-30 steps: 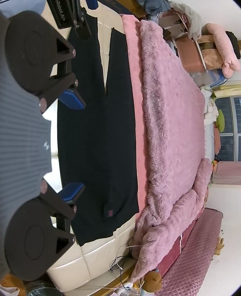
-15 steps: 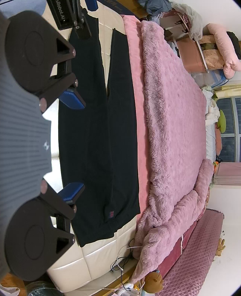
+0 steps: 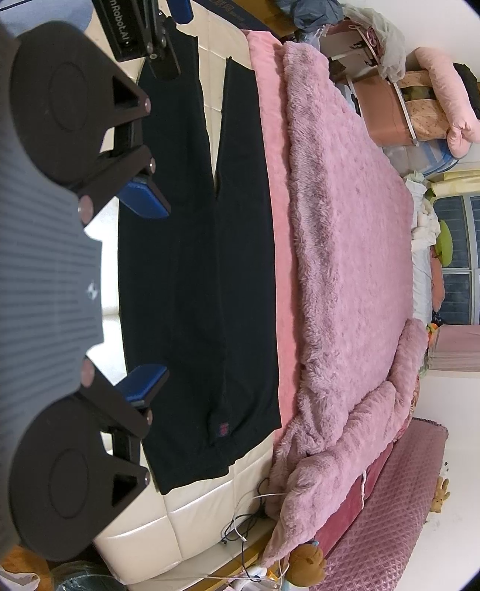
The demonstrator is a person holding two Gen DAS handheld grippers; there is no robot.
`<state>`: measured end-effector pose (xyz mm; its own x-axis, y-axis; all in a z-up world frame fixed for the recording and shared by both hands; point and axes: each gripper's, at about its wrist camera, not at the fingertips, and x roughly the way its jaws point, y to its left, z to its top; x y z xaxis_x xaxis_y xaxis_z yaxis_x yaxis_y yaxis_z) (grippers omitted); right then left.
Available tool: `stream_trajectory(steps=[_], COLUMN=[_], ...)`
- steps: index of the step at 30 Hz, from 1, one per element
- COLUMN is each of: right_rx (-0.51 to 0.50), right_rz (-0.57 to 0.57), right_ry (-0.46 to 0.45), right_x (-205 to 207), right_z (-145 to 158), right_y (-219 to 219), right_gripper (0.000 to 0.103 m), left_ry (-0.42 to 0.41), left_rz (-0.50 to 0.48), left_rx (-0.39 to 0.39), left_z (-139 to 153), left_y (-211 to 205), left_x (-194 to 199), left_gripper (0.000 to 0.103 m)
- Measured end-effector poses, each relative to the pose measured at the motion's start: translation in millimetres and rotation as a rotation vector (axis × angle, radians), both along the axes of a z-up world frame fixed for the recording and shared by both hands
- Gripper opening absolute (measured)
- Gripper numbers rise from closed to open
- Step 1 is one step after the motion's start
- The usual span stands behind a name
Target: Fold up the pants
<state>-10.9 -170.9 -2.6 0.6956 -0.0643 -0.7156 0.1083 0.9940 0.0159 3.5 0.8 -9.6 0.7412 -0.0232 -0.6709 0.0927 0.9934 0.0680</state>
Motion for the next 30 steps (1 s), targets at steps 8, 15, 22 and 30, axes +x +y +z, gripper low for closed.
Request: stream_trajectory(steps=[8,15,22,30], right_rx=[0.001,0.010,0.025,0.030], right_rz=[0.012,0.031,0.064,0.076], right_ry=[0.006,0.020,0.036,0.043], right_x=[0.9,0.4,-1.3,-2.4], right_z=[-2.0,-2.5,-3.3,-3.9], right_y=[2.2,3.2,7.8,8.4], right_gripper=[0.082,0.082,0.082,0.082], left_ry=[0.008,0.024,0.027,0.031], left_rz=[0.001,0.000,0.000,0.001], left_rx=[-0.003,-0.019,-0.023,-0.027], left_z=[-2.0,-6.2,-4.0,-4.8], left_y=[0.9,2.7,2.7,2.8], left_x=[-0.6,-5.6,-4.5,-6.0], left_gripper=[0.093,0.093,0.093,0.093])
